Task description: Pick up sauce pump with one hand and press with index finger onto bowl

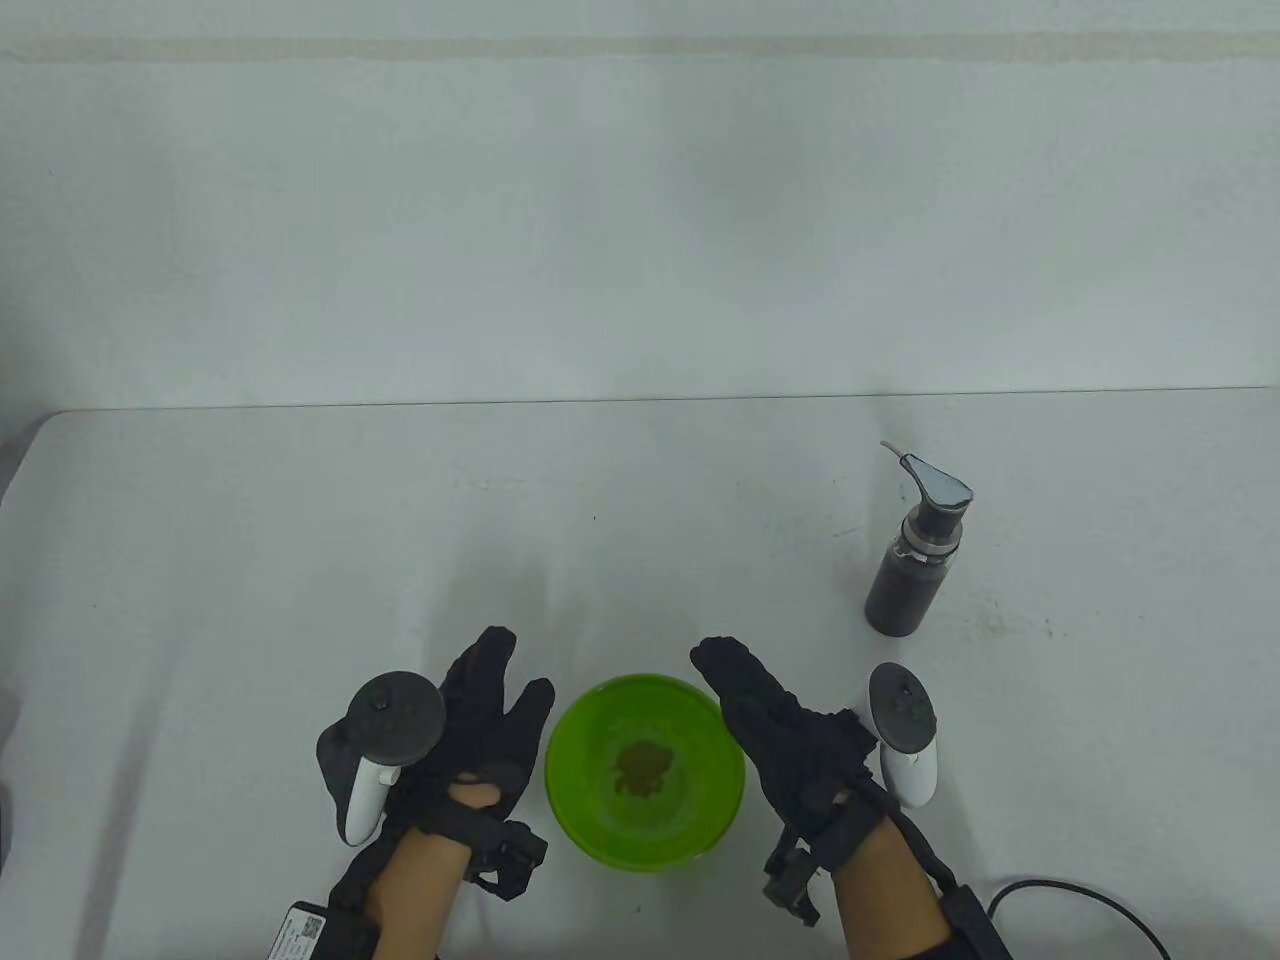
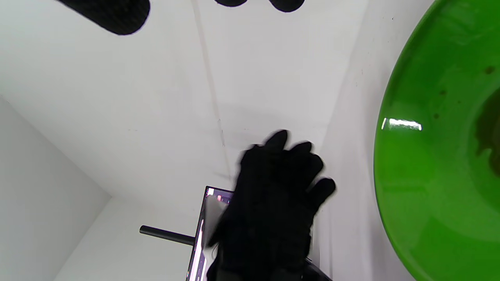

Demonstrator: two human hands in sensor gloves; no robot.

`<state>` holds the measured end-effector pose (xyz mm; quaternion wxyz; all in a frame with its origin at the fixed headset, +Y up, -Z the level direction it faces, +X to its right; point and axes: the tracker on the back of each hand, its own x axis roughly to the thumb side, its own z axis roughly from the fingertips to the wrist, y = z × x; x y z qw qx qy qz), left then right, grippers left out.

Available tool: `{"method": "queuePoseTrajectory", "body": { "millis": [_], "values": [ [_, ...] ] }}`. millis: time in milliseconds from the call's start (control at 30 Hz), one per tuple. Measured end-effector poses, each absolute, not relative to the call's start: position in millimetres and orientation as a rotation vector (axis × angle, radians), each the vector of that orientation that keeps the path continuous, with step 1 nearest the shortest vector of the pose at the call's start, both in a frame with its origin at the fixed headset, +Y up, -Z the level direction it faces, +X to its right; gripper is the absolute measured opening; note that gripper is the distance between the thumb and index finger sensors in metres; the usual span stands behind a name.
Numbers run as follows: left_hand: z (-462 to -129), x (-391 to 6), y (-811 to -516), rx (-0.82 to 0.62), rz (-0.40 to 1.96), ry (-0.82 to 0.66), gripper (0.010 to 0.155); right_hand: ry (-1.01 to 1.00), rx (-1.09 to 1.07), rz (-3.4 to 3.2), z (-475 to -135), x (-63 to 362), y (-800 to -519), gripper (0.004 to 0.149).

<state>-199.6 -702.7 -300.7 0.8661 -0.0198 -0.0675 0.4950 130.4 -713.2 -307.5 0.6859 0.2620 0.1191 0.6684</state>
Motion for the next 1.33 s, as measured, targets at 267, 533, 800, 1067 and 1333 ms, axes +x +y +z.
{"method": "queuePoseTrajectory", "body": {
  "millis": [267,533,800,1067,1333],
  "values": [
    [-304.7,-182.0,-711.7,-0.172,1.331,-0.558,0.094,0.279,0.597,1.522,-307.7,129.0,-715.5,0.075],
    [-312.6,-177.6,-730.3,-0.301,1.273,-0.584,0.096,0.293,0.619,1.581,-307.6,123.4,-718.8,0.075],
    [-314.9,-170.9,-732.8,-0.312,1.246,-0.586,0.096,0.264,0.645,1.596,-304.9,121.2,-715.9,0.075],
    [-314.2,-168.8,-733.2,-0.293,1.233,-0.588,0.095,0.248,0.646,1.608,-304.7,122.4,-715.5,0.075],
    [-313.8,-166.7,-734.1,-0.291,1.225,-0.591,0.094,0.25,0.653,1.609,-304.7,122.0,-715.6,0.075]
  ]
}}
